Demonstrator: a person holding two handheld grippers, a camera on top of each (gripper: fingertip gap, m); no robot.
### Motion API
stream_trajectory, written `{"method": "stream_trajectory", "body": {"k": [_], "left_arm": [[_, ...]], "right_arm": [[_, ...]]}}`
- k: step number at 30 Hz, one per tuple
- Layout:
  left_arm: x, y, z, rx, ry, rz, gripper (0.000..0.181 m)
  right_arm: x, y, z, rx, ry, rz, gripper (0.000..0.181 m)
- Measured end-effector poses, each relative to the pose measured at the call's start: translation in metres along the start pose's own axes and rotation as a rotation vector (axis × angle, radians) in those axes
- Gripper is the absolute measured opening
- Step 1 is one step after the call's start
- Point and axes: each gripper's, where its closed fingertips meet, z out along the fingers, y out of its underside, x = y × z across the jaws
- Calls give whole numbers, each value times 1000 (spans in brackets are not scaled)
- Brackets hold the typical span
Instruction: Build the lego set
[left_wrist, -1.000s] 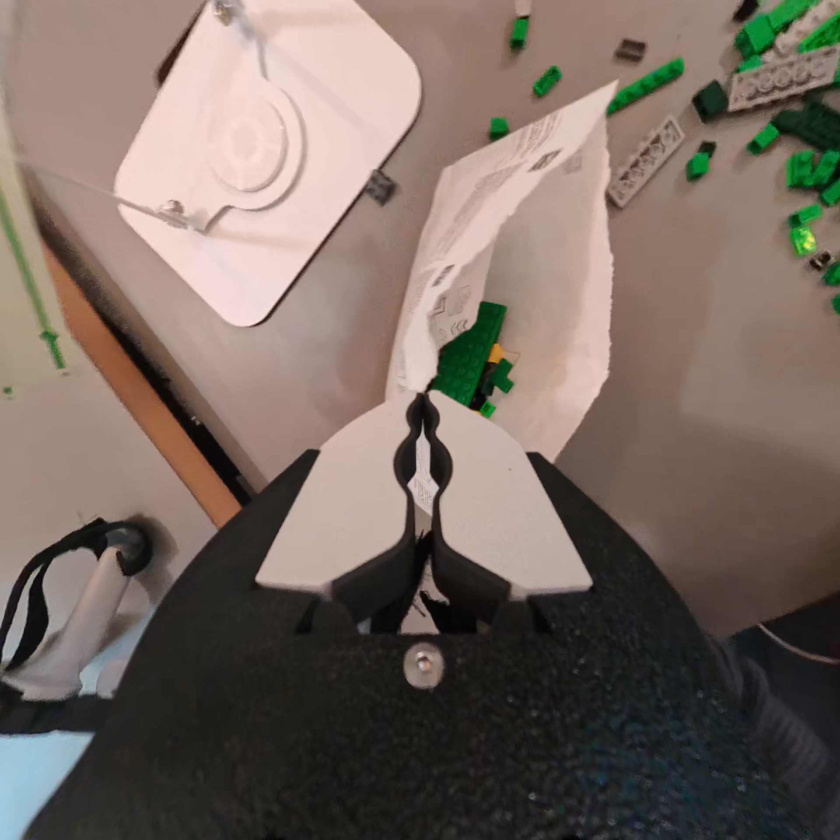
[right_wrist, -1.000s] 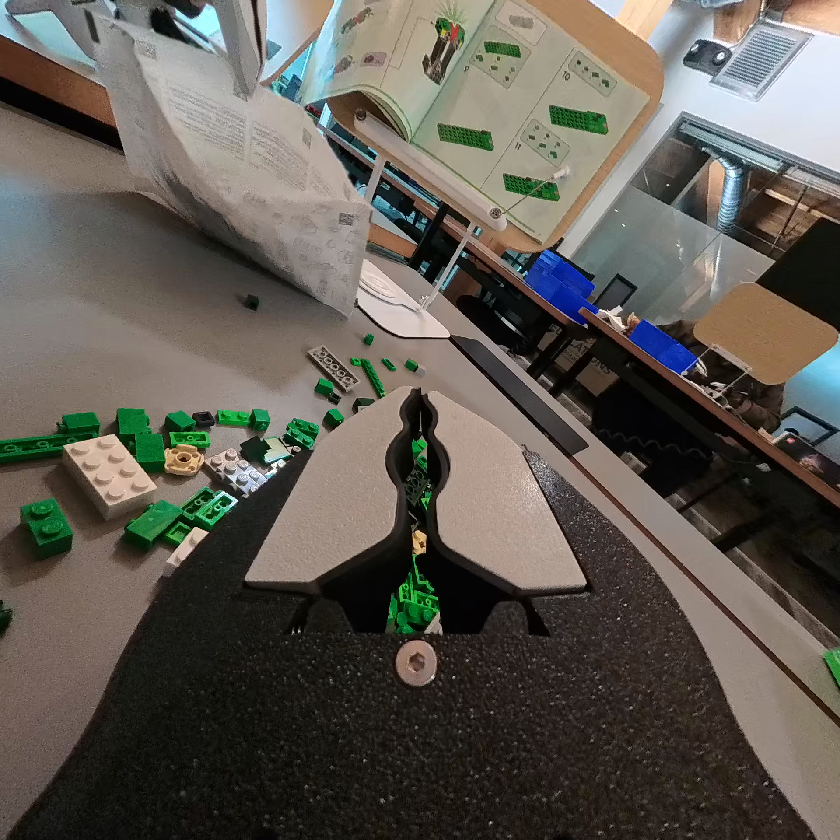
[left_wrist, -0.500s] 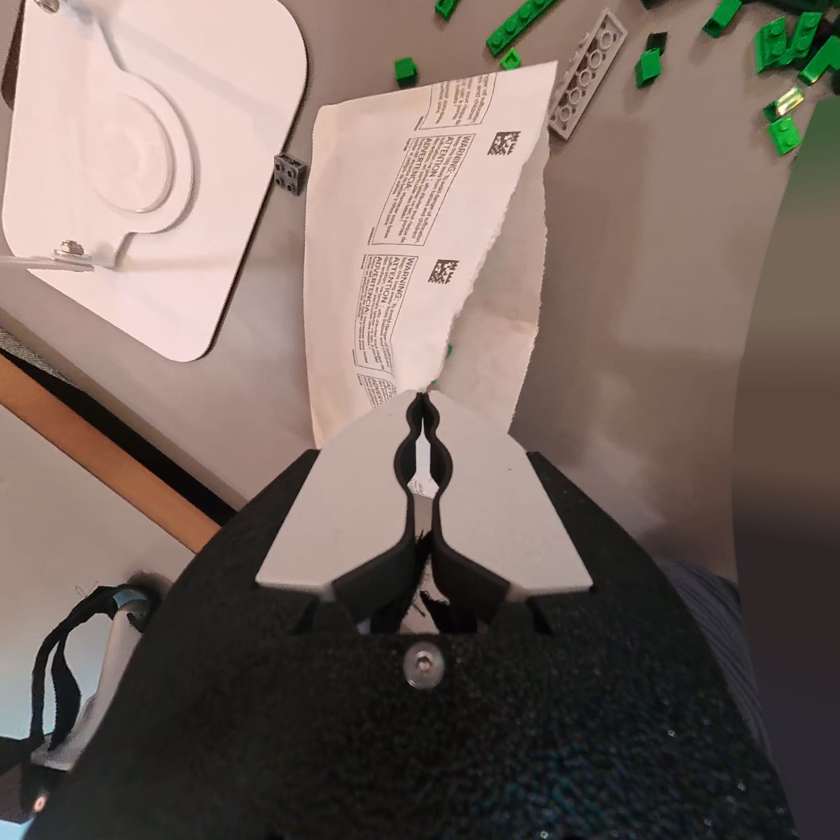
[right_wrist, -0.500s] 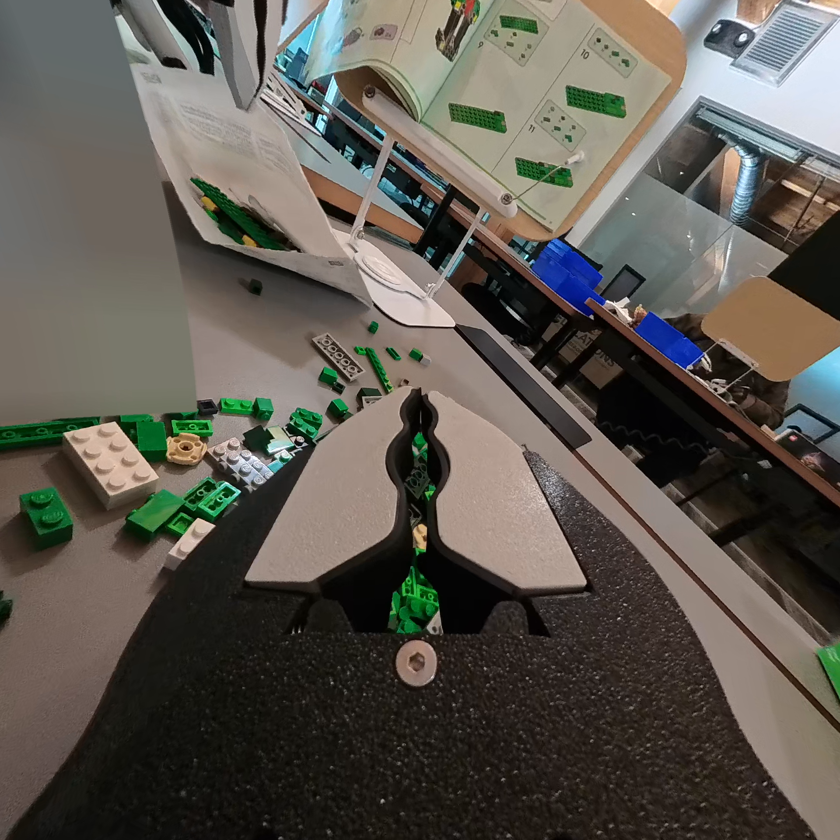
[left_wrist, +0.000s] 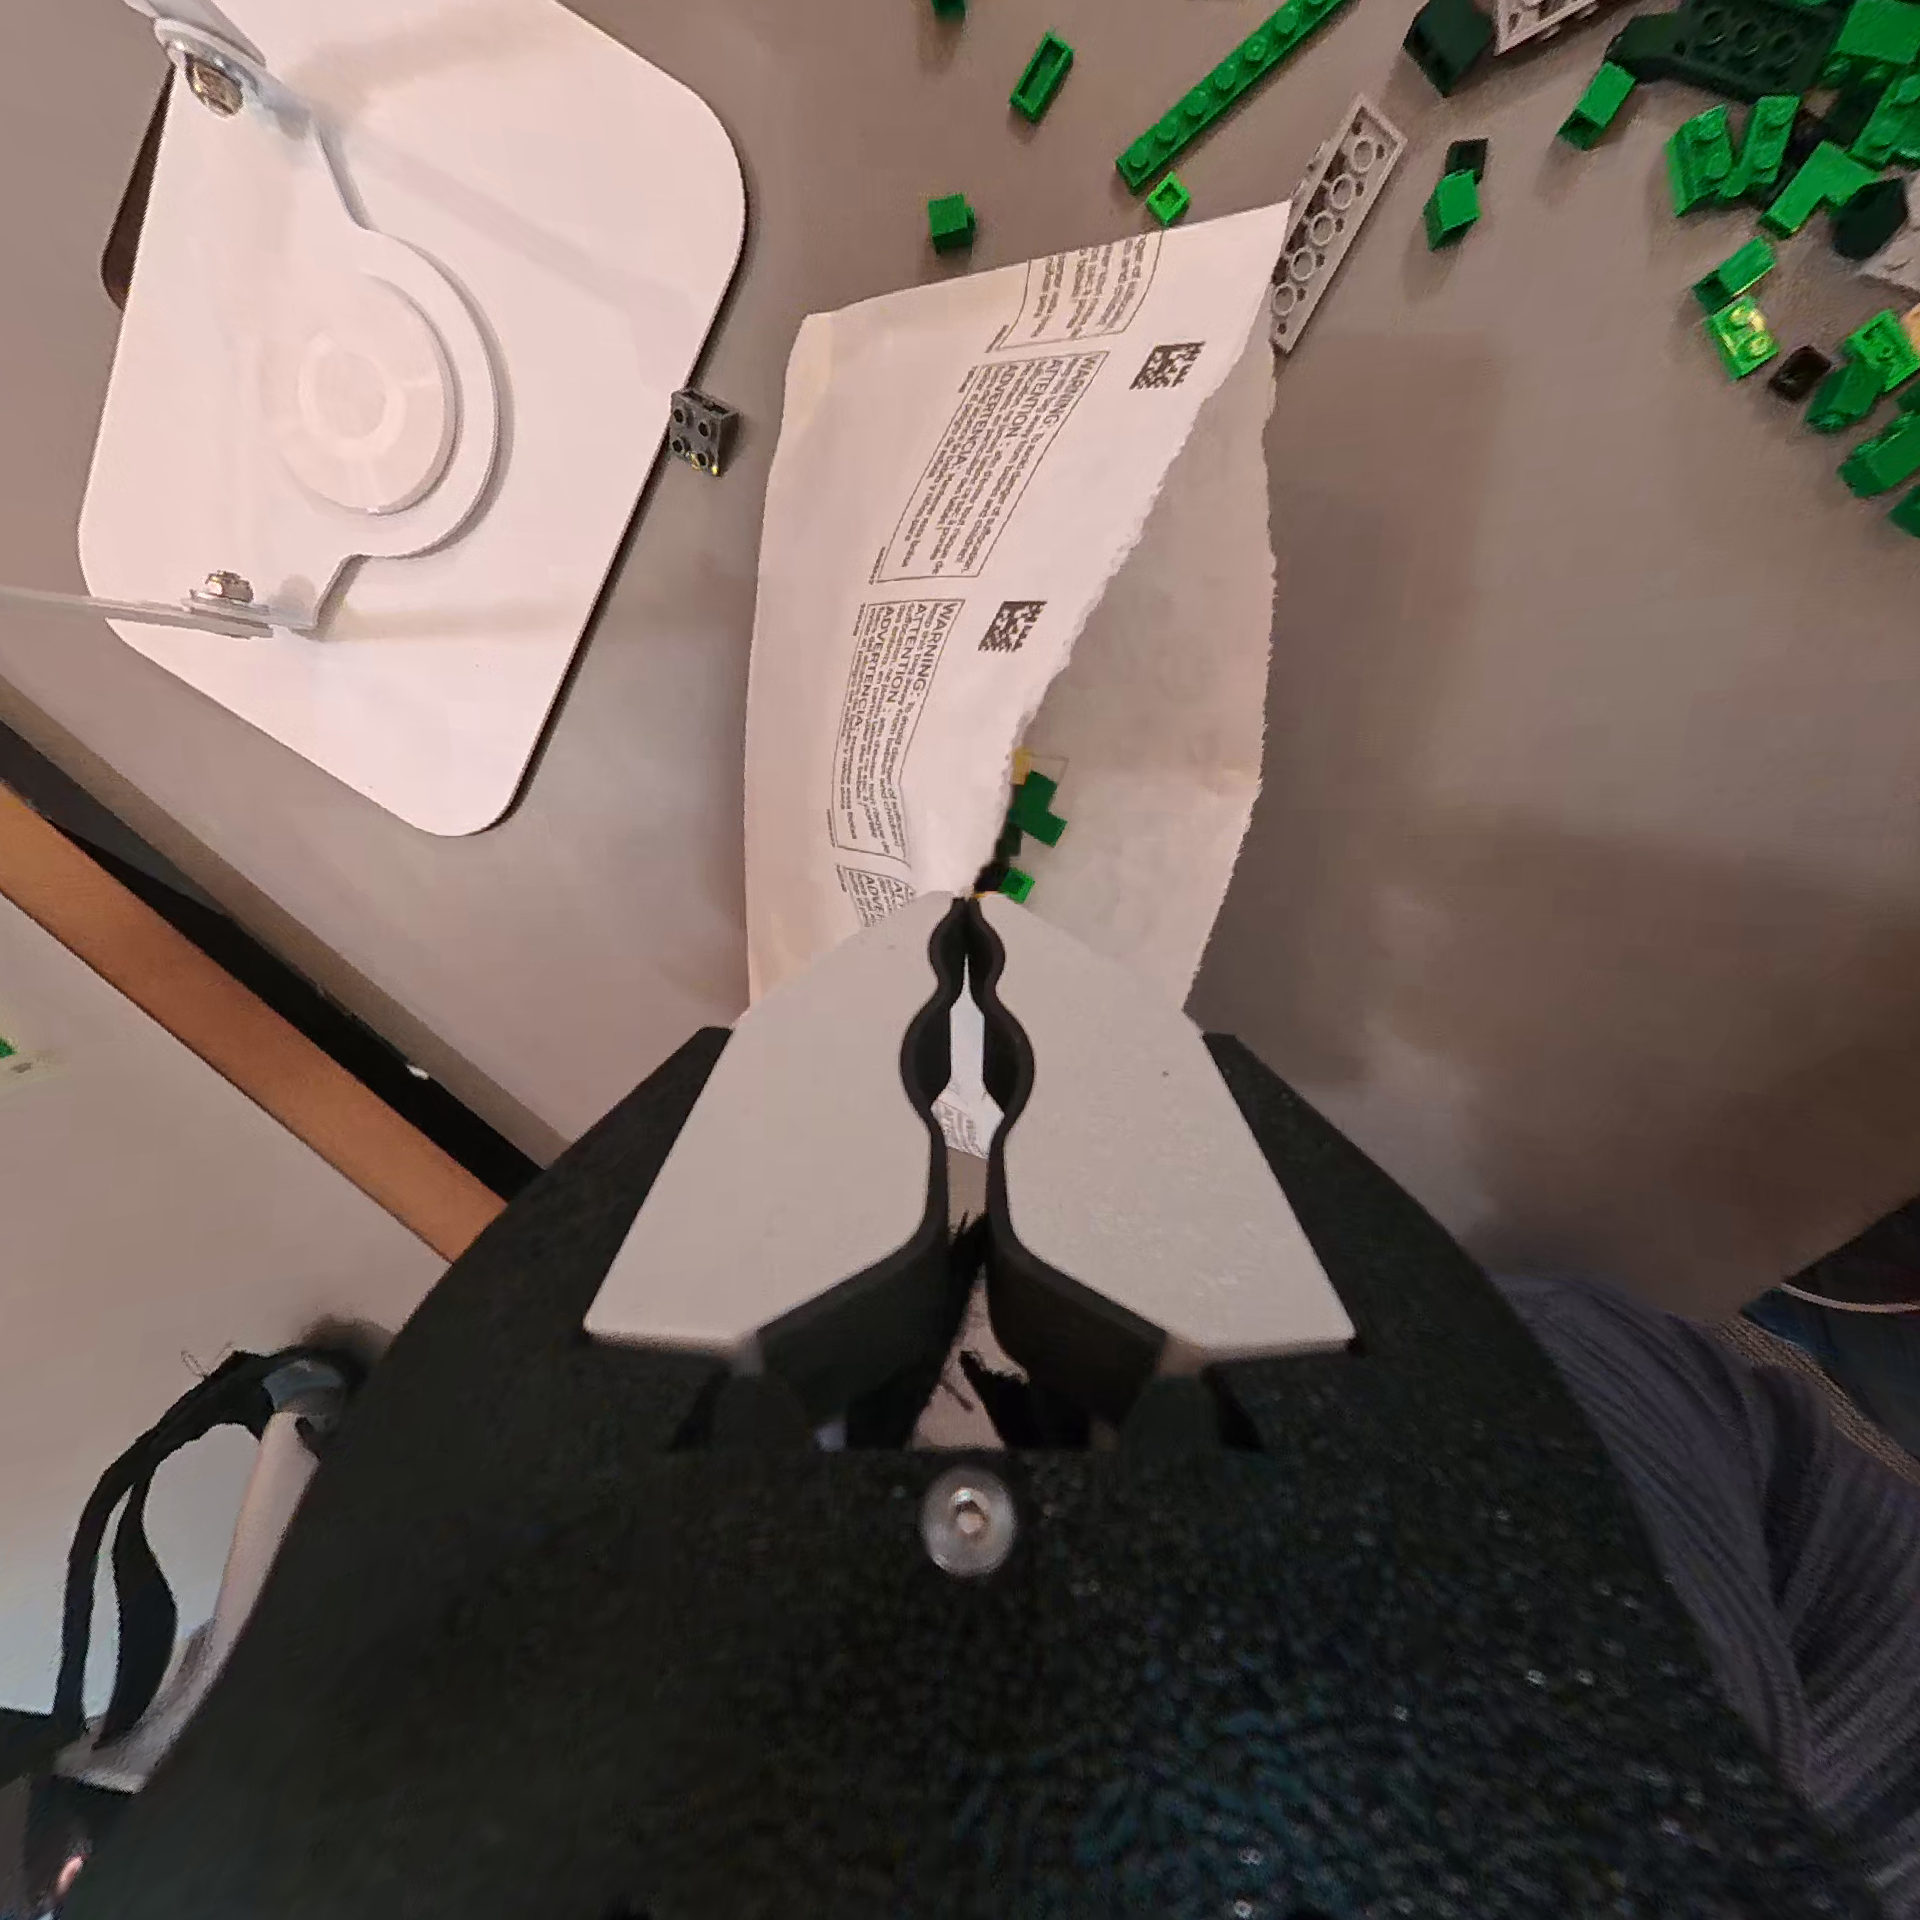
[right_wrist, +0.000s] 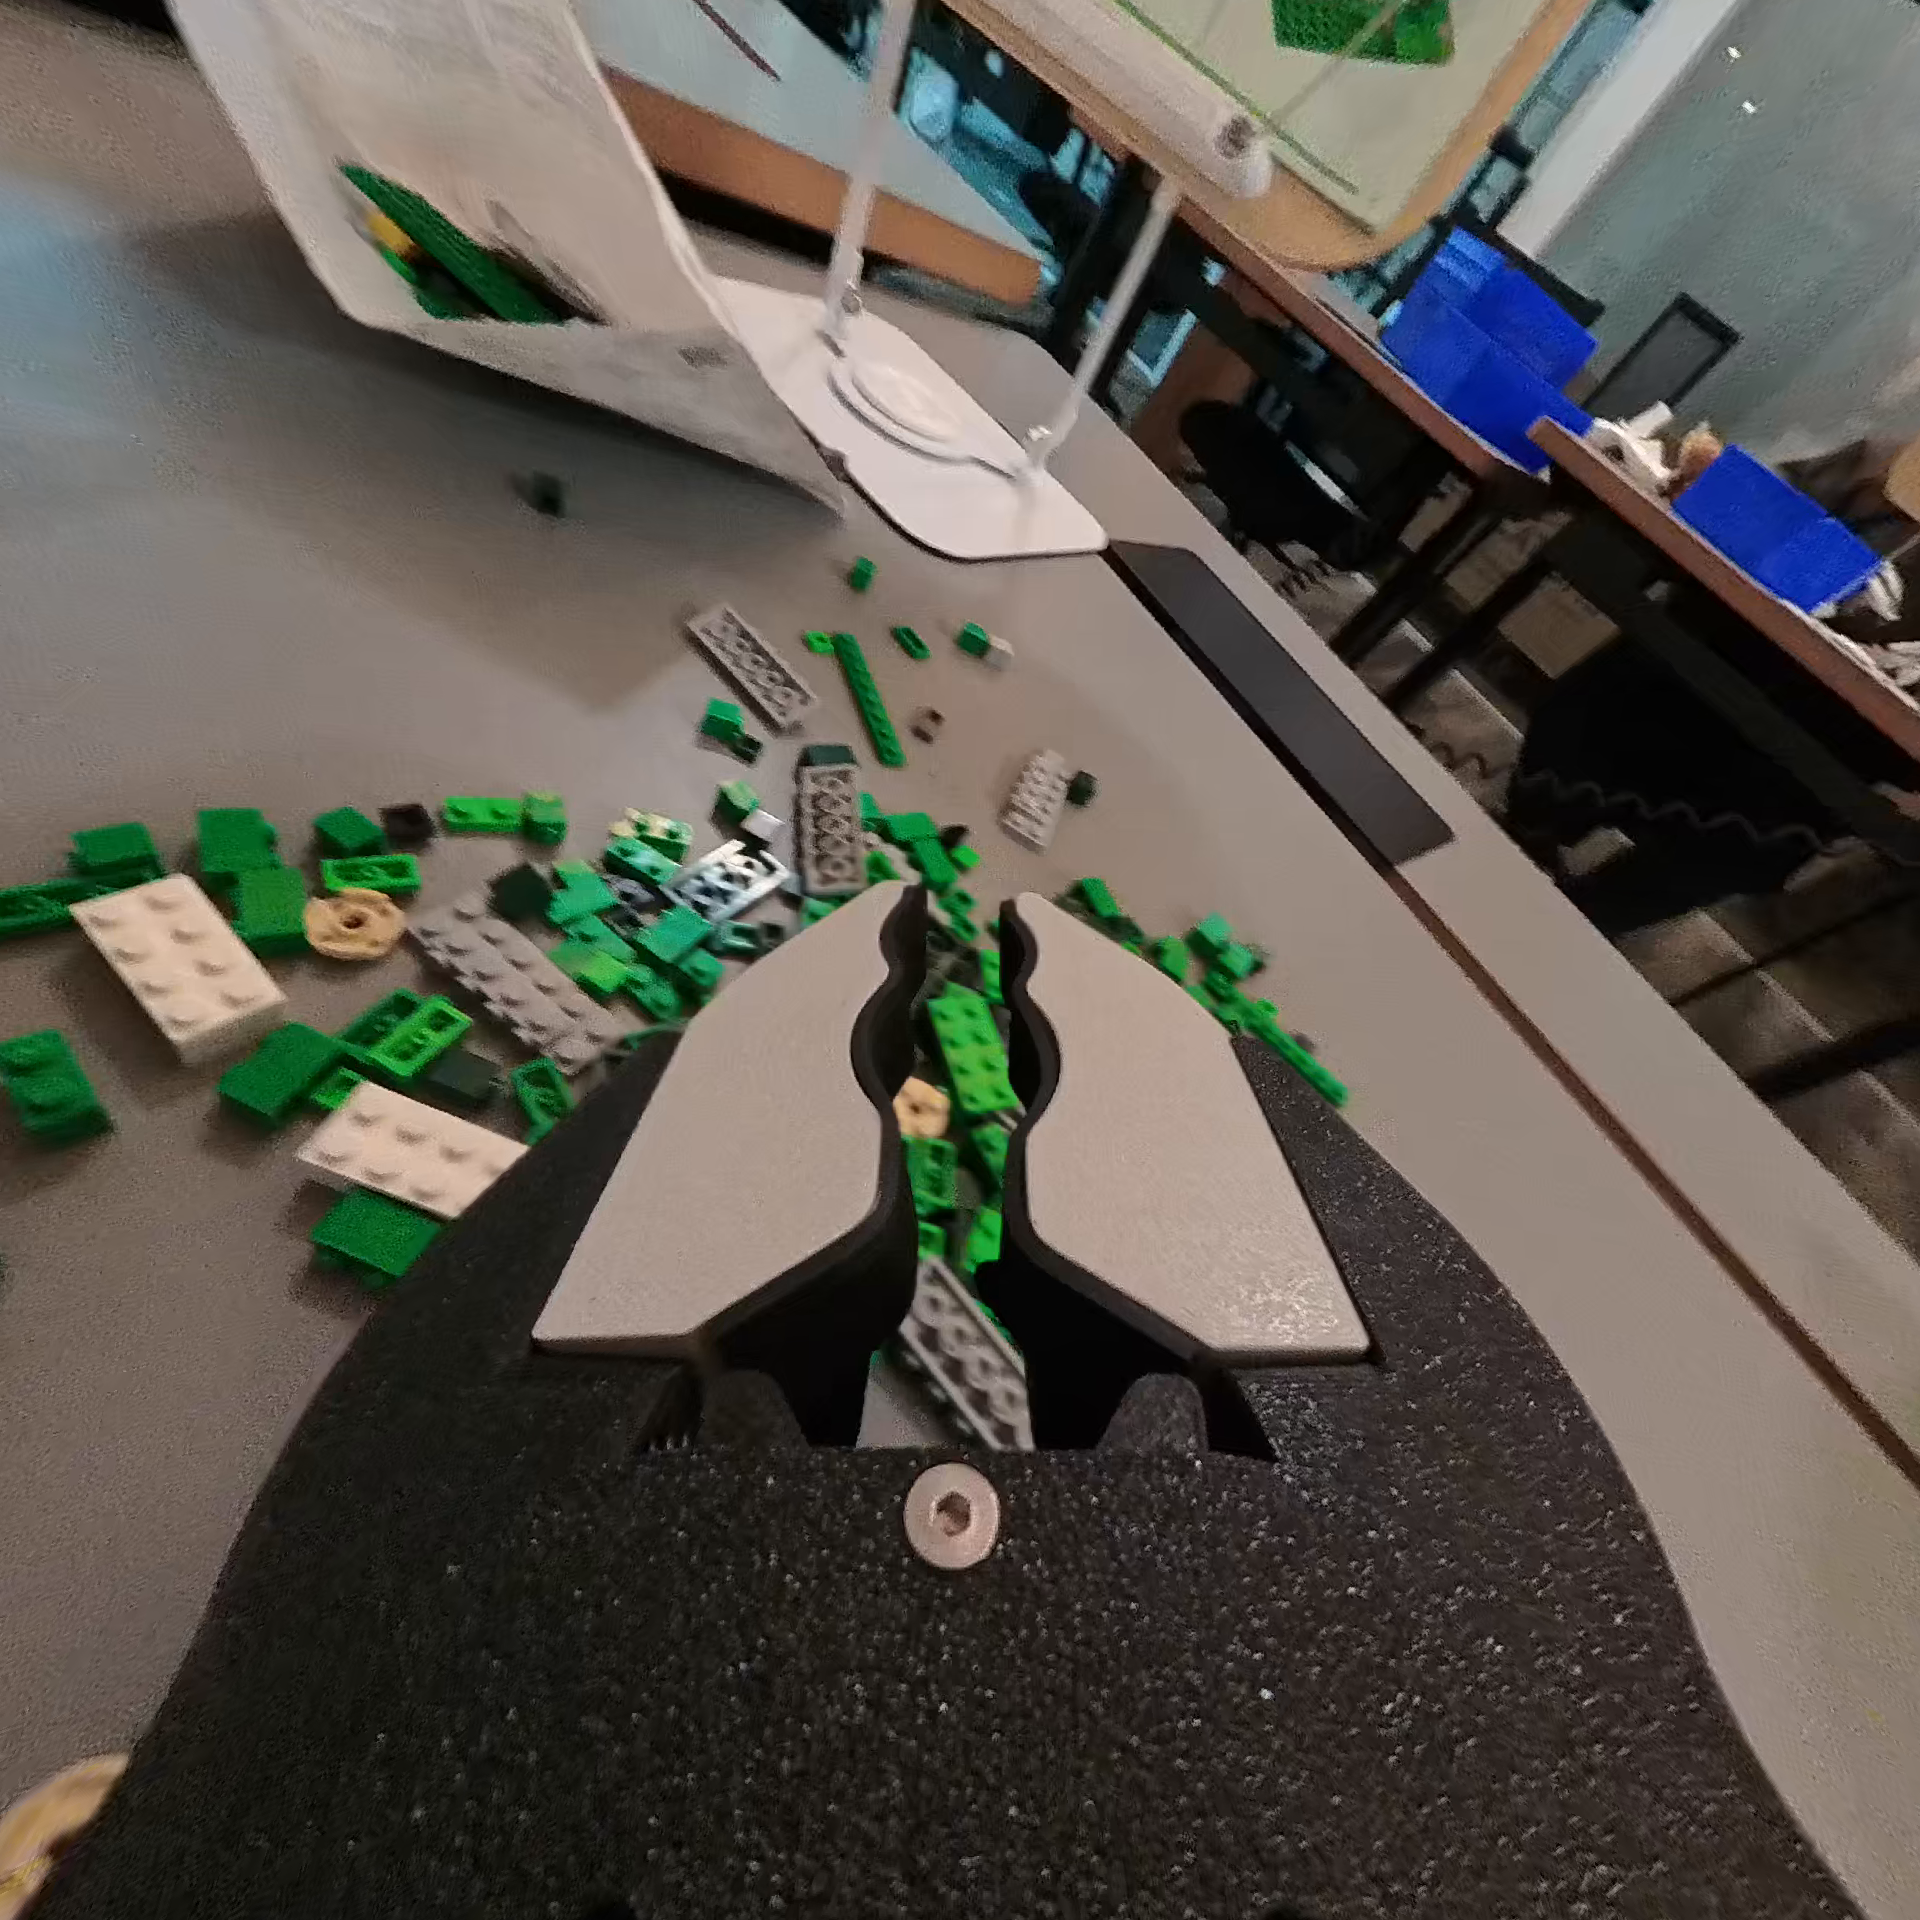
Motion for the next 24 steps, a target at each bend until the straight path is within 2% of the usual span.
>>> {"method": "stream_trajectory", "body": {"k": [4, 8, 14, 24], "left_arm": [[1, -1, -2, 22, 12, 15, 0], [1, 0, -2, 36, 29, 11, 0], [0, -1, -3, 48, 30, 21, 0], [4, -5, -2, 53, 39, 53, 0]], "right_arm": [[35, 7, -29, -80, 38, 69, 15], [48, 36, -63, -231, 4, 178, 18], [47, 93, -121, -527, -11, 234, 18], [59, 150, -207, -807, 131, 332, 15]]}}
